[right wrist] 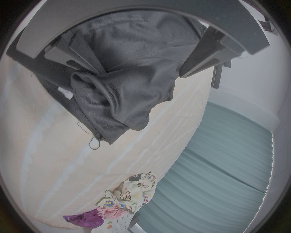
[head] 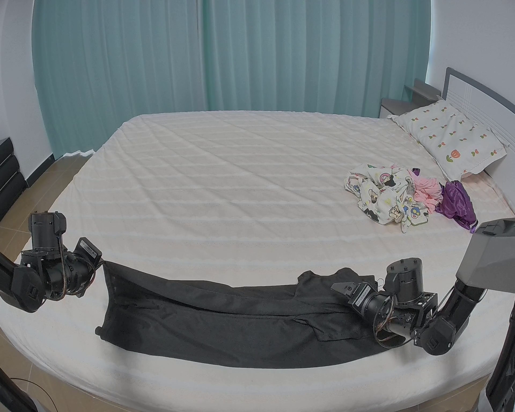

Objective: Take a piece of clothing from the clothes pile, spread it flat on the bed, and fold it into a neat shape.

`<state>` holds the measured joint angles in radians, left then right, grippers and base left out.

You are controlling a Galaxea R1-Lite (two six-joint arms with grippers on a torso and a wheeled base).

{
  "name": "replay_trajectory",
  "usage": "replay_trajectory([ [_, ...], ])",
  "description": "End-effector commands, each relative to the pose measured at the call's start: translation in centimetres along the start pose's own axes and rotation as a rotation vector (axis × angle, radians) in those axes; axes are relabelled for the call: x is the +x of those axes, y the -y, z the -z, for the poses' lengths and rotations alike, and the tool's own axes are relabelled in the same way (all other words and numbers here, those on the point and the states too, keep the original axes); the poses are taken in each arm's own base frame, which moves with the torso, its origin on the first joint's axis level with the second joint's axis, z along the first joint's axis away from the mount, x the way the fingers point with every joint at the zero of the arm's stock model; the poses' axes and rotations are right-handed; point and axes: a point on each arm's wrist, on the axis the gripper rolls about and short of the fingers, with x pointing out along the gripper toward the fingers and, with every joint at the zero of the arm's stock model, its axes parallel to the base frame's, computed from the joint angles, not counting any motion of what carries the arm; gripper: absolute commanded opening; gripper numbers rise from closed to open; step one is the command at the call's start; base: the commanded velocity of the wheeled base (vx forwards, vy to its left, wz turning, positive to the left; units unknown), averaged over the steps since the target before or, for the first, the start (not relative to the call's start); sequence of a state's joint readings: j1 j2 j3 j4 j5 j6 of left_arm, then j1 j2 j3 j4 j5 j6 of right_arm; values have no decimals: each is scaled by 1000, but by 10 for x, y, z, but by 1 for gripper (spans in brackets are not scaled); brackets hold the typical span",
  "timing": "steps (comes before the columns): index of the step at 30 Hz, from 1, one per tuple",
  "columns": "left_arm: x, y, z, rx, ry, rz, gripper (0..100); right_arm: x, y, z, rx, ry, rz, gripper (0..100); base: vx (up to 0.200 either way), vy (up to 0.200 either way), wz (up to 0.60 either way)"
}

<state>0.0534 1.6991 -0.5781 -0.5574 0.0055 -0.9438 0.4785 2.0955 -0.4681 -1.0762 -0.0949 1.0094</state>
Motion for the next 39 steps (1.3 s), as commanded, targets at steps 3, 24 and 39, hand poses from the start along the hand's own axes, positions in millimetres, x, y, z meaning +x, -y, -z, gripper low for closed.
replay_trajectory([
  [3, -1, 1, -1, -1, 5, 5, 0, 9, 1, 4, -2, 15, 22, 0, 0, 0, 0],
  [24, 3, 7, -19, -25, 66, 21, 0, 3, -31, -26, 21, 174, -91, 0, 0, 0, 0],
  [39, 34, -13, -9, -104, 58, 51, 0, 23, -7, -22, -76, 201, -83, 0, 0, 0, 0],
])
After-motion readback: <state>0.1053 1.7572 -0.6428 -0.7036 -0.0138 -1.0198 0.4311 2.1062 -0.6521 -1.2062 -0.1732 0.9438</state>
